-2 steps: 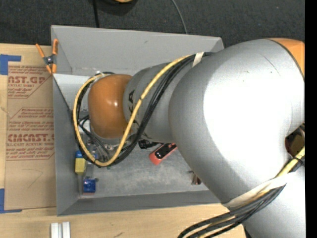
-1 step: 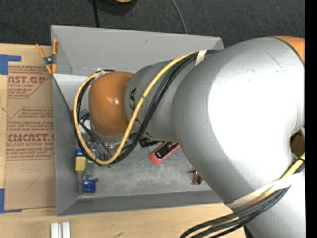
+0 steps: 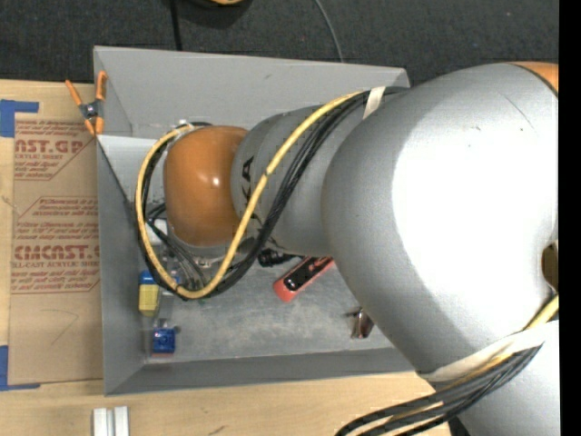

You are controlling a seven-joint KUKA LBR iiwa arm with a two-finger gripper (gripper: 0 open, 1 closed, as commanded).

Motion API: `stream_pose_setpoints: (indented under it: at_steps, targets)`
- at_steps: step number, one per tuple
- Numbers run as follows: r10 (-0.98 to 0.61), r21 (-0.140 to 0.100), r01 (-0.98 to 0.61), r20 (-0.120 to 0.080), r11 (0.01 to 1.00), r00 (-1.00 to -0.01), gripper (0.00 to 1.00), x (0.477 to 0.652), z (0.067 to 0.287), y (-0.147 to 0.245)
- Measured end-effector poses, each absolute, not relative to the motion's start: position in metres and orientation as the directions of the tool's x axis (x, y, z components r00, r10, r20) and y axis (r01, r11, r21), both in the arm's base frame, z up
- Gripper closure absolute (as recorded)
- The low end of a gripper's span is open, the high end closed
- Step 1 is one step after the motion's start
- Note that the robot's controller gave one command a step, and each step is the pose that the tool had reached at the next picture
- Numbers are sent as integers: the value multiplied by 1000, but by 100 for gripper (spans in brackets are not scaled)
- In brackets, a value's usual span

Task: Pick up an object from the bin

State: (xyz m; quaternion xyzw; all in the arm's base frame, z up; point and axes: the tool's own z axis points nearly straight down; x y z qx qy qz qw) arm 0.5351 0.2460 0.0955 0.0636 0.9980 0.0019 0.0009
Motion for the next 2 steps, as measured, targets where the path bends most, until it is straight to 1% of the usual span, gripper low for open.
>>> stream_pose_setpoints:
  at_steps: [2]
  targets:
    - [127,6,127,-5,992,-992,100,536,119,247]
